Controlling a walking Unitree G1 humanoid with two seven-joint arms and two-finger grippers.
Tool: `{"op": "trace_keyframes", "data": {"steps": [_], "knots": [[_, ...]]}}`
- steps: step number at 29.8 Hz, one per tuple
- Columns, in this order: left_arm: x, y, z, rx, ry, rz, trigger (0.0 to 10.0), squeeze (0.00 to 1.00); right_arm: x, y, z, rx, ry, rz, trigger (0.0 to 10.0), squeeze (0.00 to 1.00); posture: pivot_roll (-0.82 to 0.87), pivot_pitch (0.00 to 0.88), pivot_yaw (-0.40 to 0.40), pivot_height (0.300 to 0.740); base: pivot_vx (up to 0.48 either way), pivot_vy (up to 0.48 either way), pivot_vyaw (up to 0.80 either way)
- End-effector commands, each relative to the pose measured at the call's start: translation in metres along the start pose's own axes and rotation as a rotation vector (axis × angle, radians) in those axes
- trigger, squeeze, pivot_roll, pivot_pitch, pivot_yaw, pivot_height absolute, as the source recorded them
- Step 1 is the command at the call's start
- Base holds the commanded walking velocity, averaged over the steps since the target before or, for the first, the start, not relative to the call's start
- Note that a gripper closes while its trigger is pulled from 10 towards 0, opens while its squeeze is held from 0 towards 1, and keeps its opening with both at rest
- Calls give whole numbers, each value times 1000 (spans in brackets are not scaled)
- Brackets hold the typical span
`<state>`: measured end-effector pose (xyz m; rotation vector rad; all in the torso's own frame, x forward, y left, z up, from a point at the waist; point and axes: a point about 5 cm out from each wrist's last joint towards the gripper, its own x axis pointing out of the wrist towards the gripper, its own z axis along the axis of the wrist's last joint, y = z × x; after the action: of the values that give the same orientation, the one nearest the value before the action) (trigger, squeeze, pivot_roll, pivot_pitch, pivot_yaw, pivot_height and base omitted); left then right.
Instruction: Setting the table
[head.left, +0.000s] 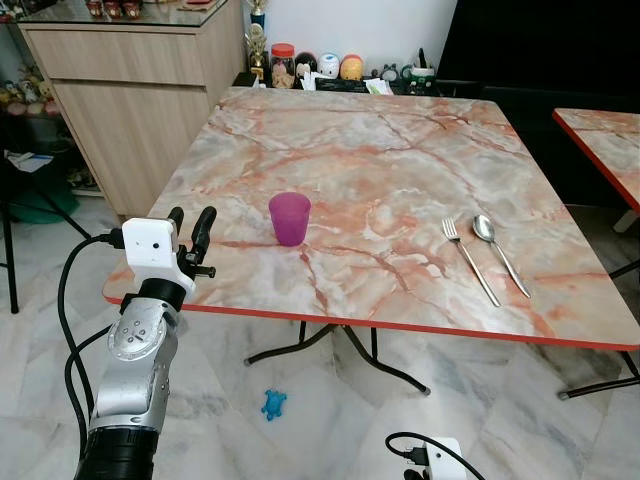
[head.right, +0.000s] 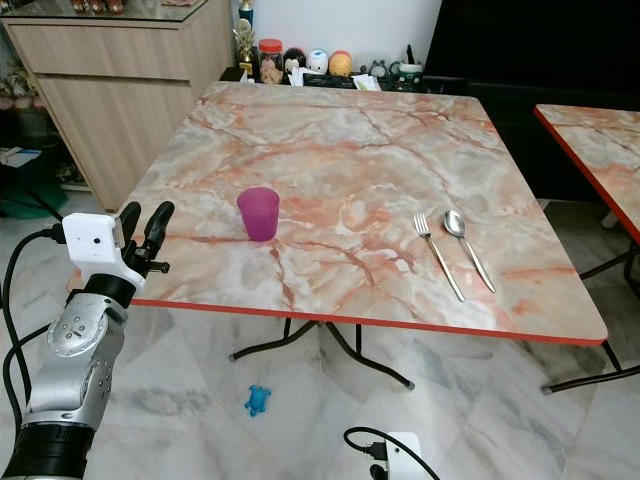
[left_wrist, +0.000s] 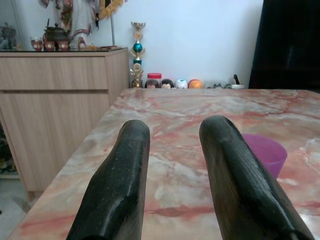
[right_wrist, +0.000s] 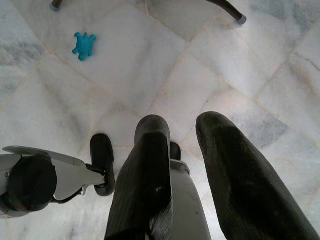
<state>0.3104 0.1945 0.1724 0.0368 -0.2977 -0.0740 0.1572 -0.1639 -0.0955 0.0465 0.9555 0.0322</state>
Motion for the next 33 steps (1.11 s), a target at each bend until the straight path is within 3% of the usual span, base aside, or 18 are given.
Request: {"op": "trace_keyframes", "data": {"steps": [1, 15, 25, 27, 31, 33], "knots": [[3, -1, 7, 3, -22, -11, 10000, 0, -1, -2, -4, 4, 14, -7, 10000, 0, 160, 7, -37, 740, 345, 0, 0], [0, -3, 1, 0, 3, -28, 10000, 0, -1, 1, -4, 3, 16, 1, 10000, 0, 165, 8, -36, 740, 250, 0, 0], [-1, -6, -2, -7, 31, -66, 10000, 0, -1, 2, -5, -2, 19, 2, 10000, 0, 164, 9, -38, 740, 0, 0, 0], [-1, -6, -4, -52, 48, -72, 10000, 0, -1, 2, -5, -3, 20, 3, 10000, 0, 165, 9, -37, 740, 0, 0, 0], [-4, -17, -9, -197, 121, -185, 10000, 0, -1, 3, -5, -3, 21, 4, 10000, 0, 164, 12, -36, 740, 0, 0, 0], [-5, -19, -10, -216, 149, -218, 10000, 0, 0, 3, -5, -3, 21, 5, 10000, 0, 166, 12, -37, 740, 0, 0, 0]]}}
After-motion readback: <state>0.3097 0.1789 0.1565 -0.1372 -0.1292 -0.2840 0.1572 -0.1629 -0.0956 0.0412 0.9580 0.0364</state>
